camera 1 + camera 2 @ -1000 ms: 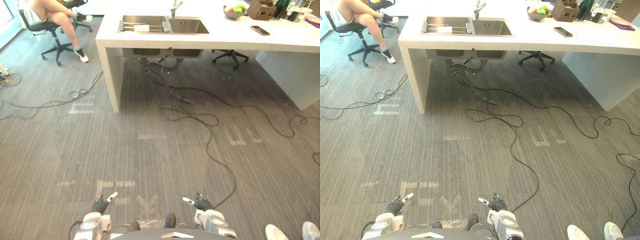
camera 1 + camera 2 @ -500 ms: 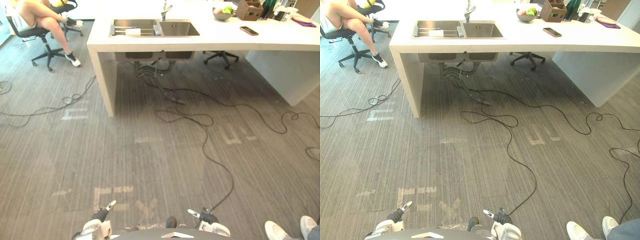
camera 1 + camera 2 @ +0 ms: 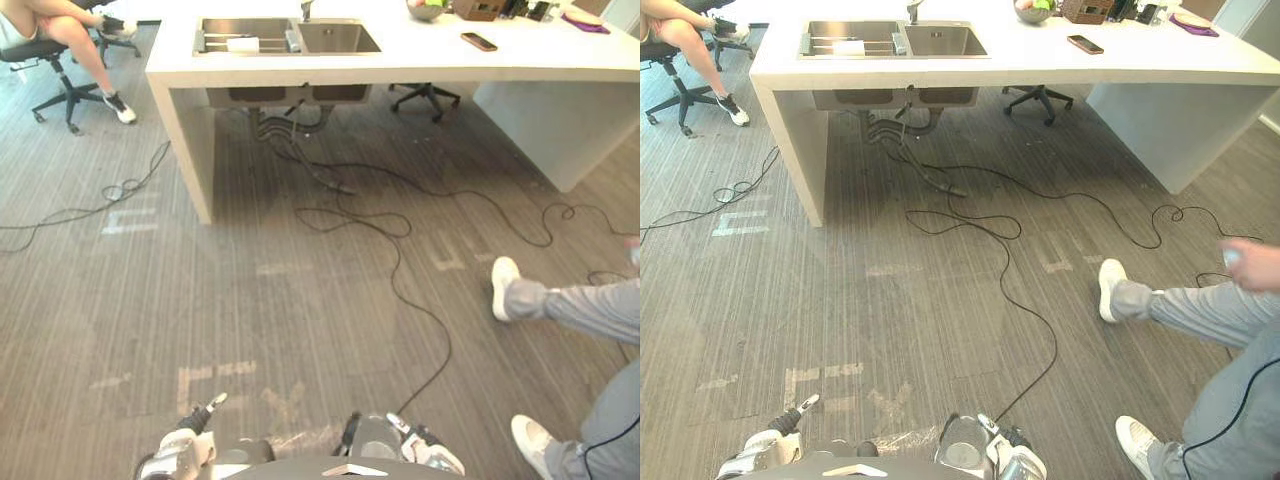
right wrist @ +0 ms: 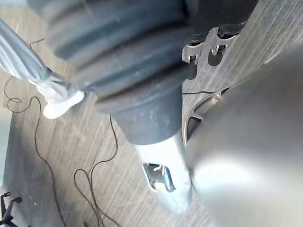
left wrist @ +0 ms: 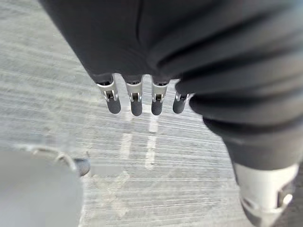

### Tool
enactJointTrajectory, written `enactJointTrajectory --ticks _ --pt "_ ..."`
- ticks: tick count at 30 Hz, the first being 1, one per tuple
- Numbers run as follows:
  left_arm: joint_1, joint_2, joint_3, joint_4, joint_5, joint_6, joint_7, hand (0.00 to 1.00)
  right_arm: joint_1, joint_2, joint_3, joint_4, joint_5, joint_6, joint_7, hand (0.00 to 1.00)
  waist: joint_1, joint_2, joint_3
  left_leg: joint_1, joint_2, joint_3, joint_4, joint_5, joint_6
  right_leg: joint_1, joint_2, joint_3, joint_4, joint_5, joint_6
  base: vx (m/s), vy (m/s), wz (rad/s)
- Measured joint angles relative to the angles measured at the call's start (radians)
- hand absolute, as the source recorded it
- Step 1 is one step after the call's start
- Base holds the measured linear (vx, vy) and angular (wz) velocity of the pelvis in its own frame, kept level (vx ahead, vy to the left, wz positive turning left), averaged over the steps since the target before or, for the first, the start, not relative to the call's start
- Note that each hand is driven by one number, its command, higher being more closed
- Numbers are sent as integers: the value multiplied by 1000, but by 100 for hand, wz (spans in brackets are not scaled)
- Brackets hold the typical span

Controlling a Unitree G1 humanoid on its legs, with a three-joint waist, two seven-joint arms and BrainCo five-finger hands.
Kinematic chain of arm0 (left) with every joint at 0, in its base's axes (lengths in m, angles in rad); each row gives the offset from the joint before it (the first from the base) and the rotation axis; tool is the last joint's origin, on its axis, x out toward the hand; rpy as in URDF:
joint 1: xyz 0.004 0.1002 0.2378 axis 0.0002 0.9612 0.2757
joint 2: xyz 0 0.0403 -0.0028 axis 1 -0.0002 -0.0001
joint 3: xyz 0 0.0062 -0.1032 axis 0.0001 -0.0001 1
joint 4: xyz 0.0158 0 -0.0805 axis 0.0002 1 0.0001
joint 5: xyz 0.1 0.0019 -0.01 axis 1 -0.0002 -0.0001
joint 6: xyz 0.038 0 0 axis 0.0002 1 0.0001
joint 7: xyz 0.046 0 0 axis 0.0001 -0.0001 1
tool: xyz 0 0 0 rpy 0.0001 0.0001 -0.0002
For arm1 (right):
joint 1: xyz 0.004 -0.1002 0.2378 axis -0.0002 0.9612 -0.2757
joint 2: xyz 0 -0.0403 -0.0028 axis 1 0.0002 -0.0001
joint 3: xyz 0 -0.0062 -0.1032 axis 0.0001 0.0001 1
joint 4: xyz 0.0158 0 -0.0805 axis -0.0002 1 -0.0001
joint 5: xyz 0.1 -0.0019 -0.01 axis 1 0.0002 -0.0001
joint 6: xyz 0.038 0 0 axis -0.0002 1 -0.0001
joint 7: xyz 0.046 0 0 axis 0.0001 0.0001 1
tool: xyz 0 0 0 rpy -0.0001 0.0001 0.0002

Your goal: Walk over to the sink, pick up the cup, carry it to the dishwasher, place the cup inside the dishwasher, then close the dishwasher door

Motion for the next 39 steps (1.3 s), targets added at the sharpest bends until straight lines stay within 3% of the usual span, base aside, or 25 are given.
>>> enactJointTrajectory --ticks 3,4,6,7,8,9,10,11,12,13,16,17,18,20,23,24,25,27,29,30,31,33,34,36,39 --pt "-12 -2 -68 -37 -11 -19 -5 0 10 0 -2 -44 2 -2 3 0 -16 12 25 2 51 -31 6 -18 -34 -58 59 12 -351 116 21 225 -149 32" --pt "-11 -5 -79 -87 -55 -20 -10 0 17 2 -4 -44 2 -1 3 0 -16 -9 41 11 50 -54 10 -37 -64 -51 56 27 -560 209 67 303 -244 46" --pt "-8 -4 -89 -135 -130 -21 -24 0 34 4 -12 -32 1 6 6 0 -16 -38 53 50 42 -94 42 -96 -114 -18 15 28 -630 204 87 368 -326 56" --pt "-9 -7 -87 -140 -139 -22 -27 0 43 2 -13 -28 1 10 8 0 -16 -36 55 59 46 -100 46 -105 -122 -15 14 31 -629 246 75 432 -347 47" --pt "-7 -25 -92 -172 -170 -23 -34 0 42 -5 -33 -28 3 11 12 0 -18 4 57 71 84 -107 50 -130 -127 -32 36 36 -558 288 70 456 -315 26" --pt "-5 -37 -94 -212 -177 -28 -48 0 47 -22 -51 -31 8 5 34 0 -24 45 53 70 119 -113 45 -151 -107 -73 62 52 -475 281 58 452 -290 21" --pt "-5 -39 -95 -227 -178 -32 -49 0 49 -27 -55 -34 10 2 51 0 -25 57 49 71 130 -118 41 -162 -88 -97 74 60 -430 268 37 458 -307 11" --pt "0 -38 -94 -240 -184 -44 -47 0 55 -29 -65 -40 12 -1 84 0 -25 66 41 75 151 -124 58 -157 -67 -131 86 60 -344 231 -20 464 -308 -10" --pt "-8 -39 -93 -238 -185 -46 -45 0 55 -26 -80 -35 11 6 95 0 -19 62 38 58 175 -124 133 -87 -120 -134 88 54 -291 193 -65 469 -316 -16" --pt "-8 -44 -93 -239 -185 -48 -45 0 54 -28 -81 -30 11 13 95 0 -17 62 33 44 182 -125 180 -62 -115 -127 90 52 -278 174 -66 582 -357 -6" --pt "-19 -87 -95 -283 -196 -95 -34 0 54 -45 -92 -18 5 34 94 0 -32 93 11 -127 270 -75 511 175 -157 -38 104 1 -325 113 -82 490 -257 32" --pt "-19 -99 -105 -319 -203 -115 -18 0 54 -56 -89 -2 -9 34 95 0 -28 113 4 -225 320 -62 688 183 -152 15 124 -14 -377 104 -91 558 -204 30" --pt "-22 -100 -109 -344 -206 -129 -5 0 44 -67 -90 10 -12 35 96 0 -23 119 3 -286 326 -60 786 134 -144 57 133 -26 -413 102 -94 558 -183 27" --pt "-25 -99 -107 -415 -215 -141 27 0 22 -80 -92 11 -9 28 97 0 -9 104 18 -361 267 -47 796 26 -146 183 139 -47 -498 103 -84 401 -101 15" --pt "-10 -100 -96 -565 -214 -182 78 0 -29 -95 -86 8 -1 4 112 0 17 103 20 -426 154 51 465 5 -126 312 136 -60 -591 99 -57 388 -22 -1" --pt "-4 -101 -91 -594 -214 -189 89 0 -36 -96 -79 7 -1 -1 113 0 24 105 20 -432 130 57 362 28 -124 328 135 -60 -600 97 -48 356 77 -22" --pt "16 -101 -87 -664 -214 -205 119 0 -44 -99 -62 5 -1 -9 113 0 50 111 21 -433 90 62 112 131 -144 371 135 -50 -615 86 -27 356 98 -28" --pt "46 -101 -79 -746 -213 -212 157 0 -33 -107 -47 4 3 -5 114 0 71 118 21 -436 84 67 -17 217 -160 430 137 -34 -621 60 13 375 151 -32" --pt "62 -109 -48 -799 -213 -212 179 0 6 -117 -51 3 14 16 122 0 73 155 5 -429 112 101 -14 263 -164 503 179 -29 -626 20 63 426 217 -12" --pt "60 -109 -20 -812 -211 -217 180 0 29 -125 -59 11 37 35 125 0 73 187 -11 -408 136 106 -21 384 -31 545 204 -24 -621 -23 91 517 316 4" --pt "39 -92 25 -816 -209 -218 181 0 37 -101 -66 12 49 55 132 0 68 150 -11 -400 106 139 5 378 40 566 168 -22 -616 -56 81 411 284 10" --pt "20 -78 72 -867 -203 -224 190 0 36 -65 -81 12 50 70 145 0 70 85 -11 -417 69 191 12 333 60 554 134 -5 -623 -80 70 294 181 34" --pt "11 -77 75 -885 -202 -230 193 0 33 -60 -80 18 50 75 145 0 76 75 -11 -432 59 190 29 319 71 547 129 1 -623 -81 69 258 141 33" --pt "6 -86 77 -966 -187 -241 225 0 12 -55 -83 63 49 100 144 0 119 64 -9 -475 47 185 143 219 66 544 97 8 -620 -62 57 252 157 1" --pt "47 -107 91 -1050 -163 -243 247 0 24 -58 -138 91 50 119 144 0 130 63 -35 -447 -2 180 137 170 79 520 40 18 -507 -15 84 240 194 4"
